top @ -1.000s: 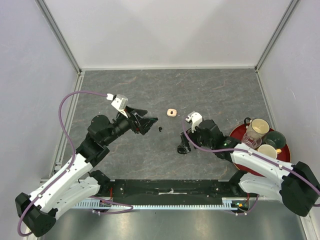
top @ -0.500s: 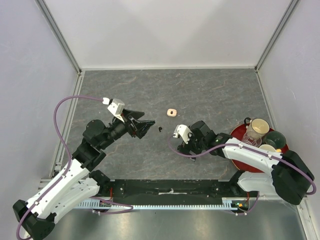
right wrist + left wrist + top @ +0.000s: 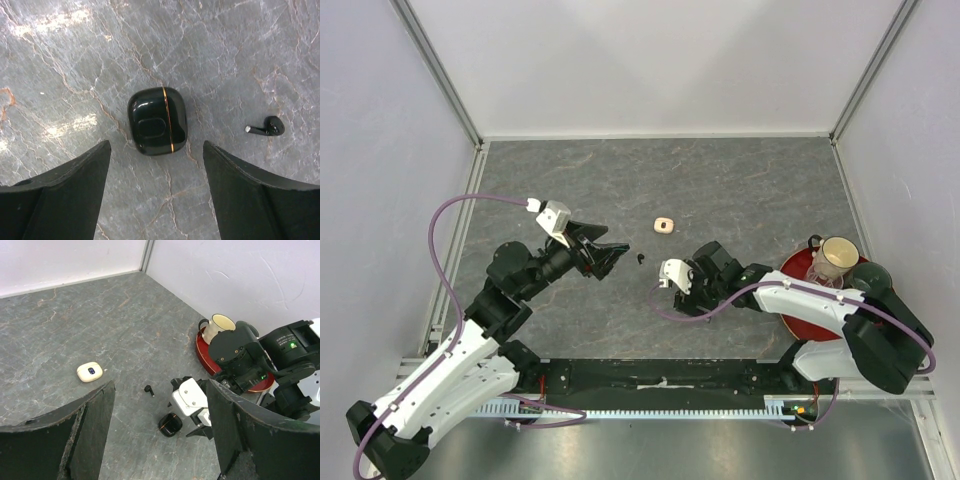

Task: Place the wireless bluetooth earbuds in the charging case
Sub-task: Pick up the charging case at the center of the board.

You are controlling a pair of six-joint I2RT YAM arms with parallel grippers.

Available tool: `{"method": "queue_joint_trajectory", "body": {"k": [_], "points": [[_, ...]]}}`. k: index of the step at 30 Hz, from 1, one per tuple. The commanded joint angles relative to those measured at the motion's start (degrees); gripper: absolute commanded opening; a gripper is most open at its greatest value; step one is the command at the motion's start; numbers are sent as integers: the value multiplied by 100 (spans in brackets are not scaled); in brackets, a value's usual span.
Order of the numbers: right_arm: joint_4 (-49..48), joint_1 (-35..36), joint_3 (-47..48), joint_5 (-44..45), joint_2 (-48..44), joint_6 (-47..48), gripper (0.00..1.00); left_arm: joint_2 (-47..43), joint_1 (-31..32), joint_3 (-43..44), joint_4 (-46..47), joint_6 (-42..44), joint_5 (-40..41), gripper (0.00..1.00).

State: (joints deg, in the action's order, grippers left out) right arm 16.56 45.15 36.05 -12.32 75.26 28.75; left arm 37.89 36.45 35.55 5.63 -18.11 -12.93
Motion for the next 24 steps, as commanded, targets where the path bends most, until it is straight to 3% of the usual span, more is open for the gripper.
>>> {"method": "queue_joint_trajectory", "body": {"k": [1, 24], "points": [[-600, 21, -10, -289, 76, 201, 81, -89, -6, -22, 0, 264, 97, 80], [-408, 12, 104, -306, 691, 166, 66, -98, -6, -31, -79, 273, 71, 80]]}}
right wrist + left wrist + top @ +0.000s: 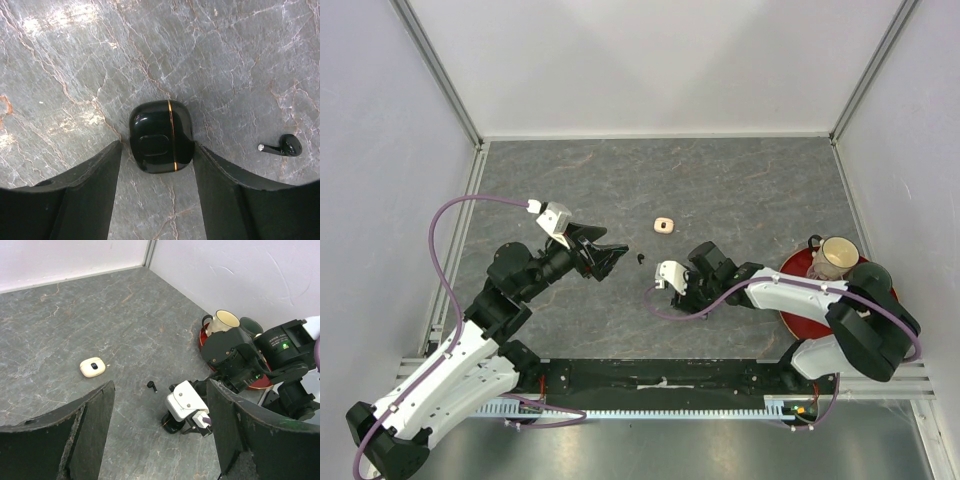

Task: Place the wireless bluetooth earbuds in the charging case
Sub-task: Pick up the charging case at the center of the board.

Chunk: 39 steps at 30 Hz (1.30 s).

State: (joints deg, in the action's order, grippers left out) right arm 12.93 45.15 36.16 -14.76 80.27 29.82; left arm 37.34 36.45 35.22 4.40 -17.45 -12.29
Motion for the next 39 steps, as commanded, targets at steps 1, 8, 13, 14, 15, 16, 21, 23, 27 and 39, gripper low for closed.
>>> {"method": "queue_joint_trajectory", "body": {"k": [1, 8, 13, 14, 15, 16, 21, 23, 27, 39], "points": [[-45, 12, 93, -79, 208, 67, 64, -43, -6, -7, 43, 207, -1, 80], [-62, 12, 163, -149, 323, 41, 53, -8, -6, -15, 43, 198, -1, 80], [-97, 12, 207, -97, 323, -12, 38, 28, -6, 2, 34, 172, -45, 81], [-106, 12, 216, -62, 297, -12, 35, 45, -6, 2, 8, 155, -28, 81], [-202, 12, 216, -9, 270, -81, 32, 54, -6, 11, -1, 137, -27, 81], [-238, 12, 216, 17, 157, -91, 24, 63, -6, 11, -18, 137, -27, 81], [-1000, 12, 49, 307, -598, -433, 2, 132, -6, 133, -255, -117, 262, 85], [-1230, 29, 14, 604, -1108, -644, 0, 229, -15, 265, -405, -284, 508, 89], [-1398, 135, 189, 983, -1698, -618, 0, 537, -85, 564, -468, -636, 27, 92], [-1548, 653, 453, 1968, -2533, -161, 0, 2136, -226, 951, 658, -1735, -2337, 91]]}}
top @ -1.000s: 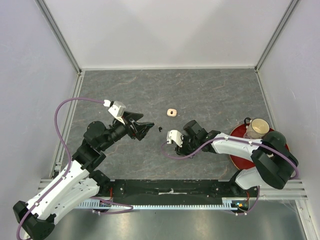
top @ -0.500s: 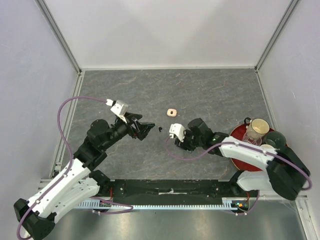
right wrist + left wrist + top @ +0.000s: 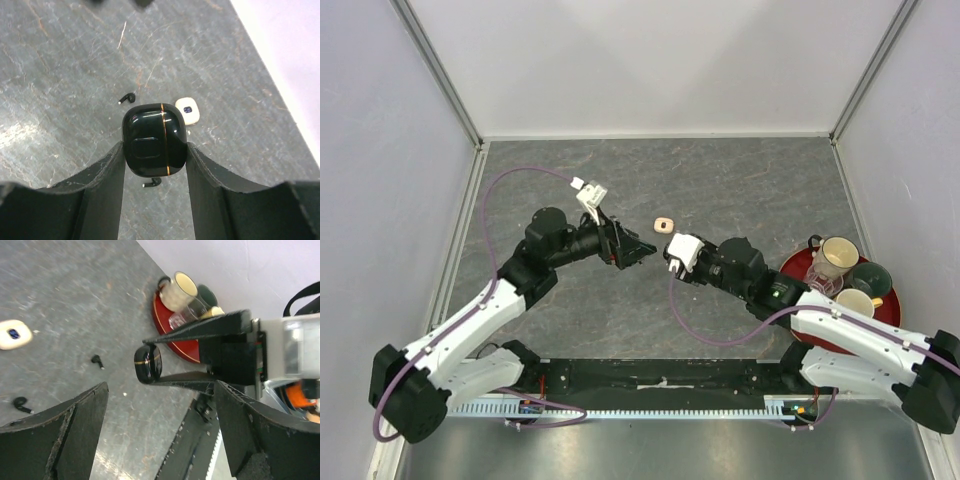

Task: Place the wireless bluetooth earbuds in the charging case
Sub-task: Pick up the charging case at the center of the board.

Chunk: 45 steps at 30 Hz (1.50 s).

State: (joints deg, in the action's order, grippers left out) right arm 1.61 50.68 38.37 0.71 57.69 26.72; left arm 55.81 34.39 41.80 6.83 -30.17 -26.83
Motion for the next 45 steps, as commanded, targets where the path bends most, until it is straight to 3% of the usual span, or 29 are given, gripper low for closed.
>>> {"method": "queue_joint_trajectory", "body": {"k": [1, 11, 27, 33, 36, 45], "points": [[-424, 118, 241, 421, -311, 158, 0, 412, -20, 311, 503, -533, -938, 91], [-521, 144, 224, -53, -627, -123, 0, 1220, 67, 328, 1610, -674, -1474, 86], [-688, 179, 162, -308, -786, -396, 0, 1960, 358, 759, 1506, -419, -1764, 74], [-679, 171, 144, -273, -803, -413, 0, 1951, 366, 829, 1216, -296, -1721, 62], [-670, 171, 144, -291, -786, -405, 0, 1960, 366, 865, 1145, -252, -1668, 47], [-723, 197, 136, -352, -768, -387, 0, 2030, 402, 909, 1110, -243, -1720, 45]]}}
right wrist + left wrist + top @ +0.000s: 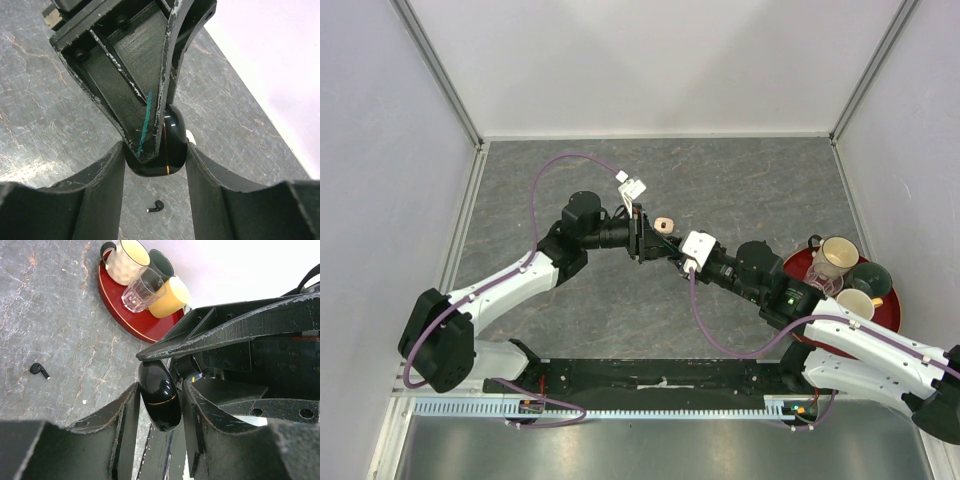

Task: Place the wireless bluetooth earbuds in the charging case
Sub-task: Pick up the charging case at the center of the board.

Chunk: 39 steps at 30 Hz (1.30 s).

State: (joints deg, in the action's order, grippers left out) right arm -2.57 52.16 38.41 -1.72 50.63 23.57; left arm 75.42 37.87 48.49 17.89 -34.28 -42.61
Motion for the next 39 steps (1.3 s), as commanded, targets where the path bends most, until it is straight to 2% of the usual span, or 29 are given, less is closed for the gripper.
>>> {"method": "queue_joint_trajectory", "body": {"k": [1, 12, 14, 15, 16, 18, 19, 21, 22, 23, 25, 26, 29, 33, 35, 39], "points": [[-314, 57, 131, -110, -62, -63, 0, 96, 54, 249, 4, 168, -168, 45], [-481, 75, 61, 127, -71, -151, 0, 140, 89, 266, -14, 159, -221, 45], [-499, 84, 43, 136, -80, -151, 0, 131, 89, 257, -5, 159, -195, 42], [-499, 84, 43, 128, -88, -151, 0, 131, 89, 257, -5, 159, -204, 34], [-499, 84, 43, 128, -89, -151, 0, 131, 89, 266, -5, 167, -204, 21], [-490, 92, 43, 101, -89, -151, 0, 140, 89, 284, 4, 168, -204, 20], [-499, 84, 43, 101, -89, -160, 0, 157, 98, 293, -5, 168, -213, 14], [-517, 101, 35, 101, -80, -160, 2, 166, 98, 310, -5, 168, -213, 10], [-517, 101, 35, 101, -80, -177, 5, 175, 98, 319, -5, 168, -221, 2], [-525, 93, 35, 110, -80, -195, 8, 184, 98, 336, -5, 194, -248, 2], [-595, 101, 35, 136, -124, -300, 29, 201, 116, 337, -5, 264, -300, 2], [-700, 93, 26, 136, -132, -362, 44, 175, 124, 310, -14, 360, -301, 2], [-841, 93, 17, 267, -255, -546, 74, 9, 133, 162, 83, 562, -213, 2], [-772, 101, 131, 698, -509, -985, 89, -465, 133, -76, 223, 1028, 173, 2], [-693, 101, 245, 1251, -615, -1606, 96, -877, 133, -251, 250, 1423, 516, 2], [-447, 92, 552, 1780, -879, -2696, 98, -1687, 125, -743, 828, 2109, 938, 2]]}}
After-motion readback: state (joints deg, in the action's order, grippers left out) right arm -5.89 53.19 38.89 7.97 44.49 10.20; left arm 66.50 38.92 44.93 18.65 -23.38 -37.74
